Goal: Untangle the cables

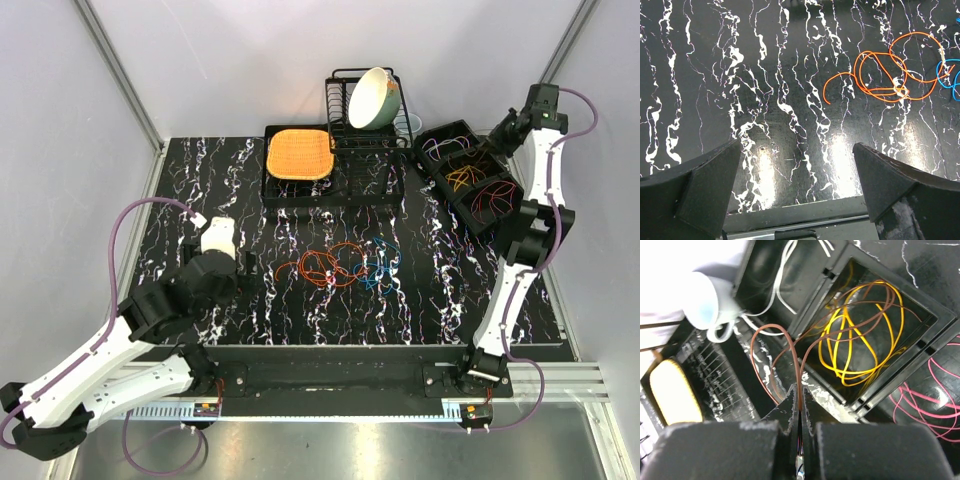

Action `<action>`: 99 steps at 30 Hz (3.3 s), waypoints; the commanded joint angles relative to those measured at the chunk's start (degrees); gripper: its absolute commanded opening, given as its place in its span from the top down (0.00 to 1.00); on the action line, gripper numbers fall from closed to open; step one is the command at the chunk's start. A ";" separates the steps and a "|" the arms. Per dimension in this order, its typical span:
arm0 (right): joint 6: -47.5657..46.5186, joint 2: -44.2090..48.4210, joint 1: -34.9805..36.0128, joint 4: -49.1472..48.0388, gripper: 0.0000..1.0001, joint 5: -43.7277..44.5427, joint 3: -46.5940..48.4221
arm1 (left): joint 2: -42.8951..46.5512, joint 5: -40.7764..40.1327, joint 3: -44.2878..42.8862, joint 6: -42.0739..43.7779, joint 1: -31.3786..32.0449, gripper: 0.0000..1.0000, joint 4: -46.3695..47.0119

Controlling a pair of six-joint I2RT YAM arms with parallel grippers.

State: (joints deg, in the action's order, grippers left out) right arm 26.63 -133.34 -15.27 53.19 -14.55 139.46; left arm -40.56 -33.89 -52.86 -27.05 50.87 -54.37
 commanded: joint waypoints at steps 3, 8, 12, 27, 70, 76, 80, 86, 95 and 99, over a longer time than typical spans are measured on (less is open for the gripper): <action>-0.53 -4.29 0.24 1.30 1.00 3.73 3.10 | -0.40 -2.41 -0.22 -0.64 -0.16 0.01 1.64; -0.97 -7.02 0.33 1.21 1.00 6.89 4.50 | -1.10 -2.41 -0.14 -0.55 -0.25 0.01 1.64; -1.14 -9.74 0.33 1.13 1.00 8.39 5.82 | -1.63 -2.50 -0.14 -0.46 -0.25 0.01 1.72; -0.44 -14.58 0.33 0.42 1.00 7.87 8.46 | -2.34 -2.50 -0.22 -0.37 -0.33 0.01 1.63; -3.34 1.95 3.58 2.97 0.69 10.33 -7.71 | 2.76 -1.09 0.21 0.07 -0.25 0.01 2.34; -3.60 -1.12 3.49 3.06 1.00 11.91 -3.94 | 1.80 -1.35 0.13 -0.11 -0.25 0.01 2.16; -3.96 -4.38 3.49 4.29 1.00 12.96 1.59 | 1.27 -1.53 0.13 -0.20 -0.25 0.01 2.16; -4.39 -7.46 3.40 4.91 1.00 13.84 4.68 | 0.13 -1.79 0.13 -0.11 -0.25 0.01 2.16; -4.75 -8.69 2.52 1.84 0.97 8.85 6.61 | -1.28 -1.79 0.04 -0.11 -0.25 0.01 2.16; -4.14 -6.51 2.52 1.48 0.70 6.03 8.02 | -1.72 -1.88 0.04 -0.11 -0.33 0.01 1.99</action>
State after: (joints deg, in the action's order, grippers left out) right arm 22.85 -142.82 -12.43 57.87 -4.49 143.13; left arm -41.87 -34.30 -52.84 -27.03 50.87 -54.35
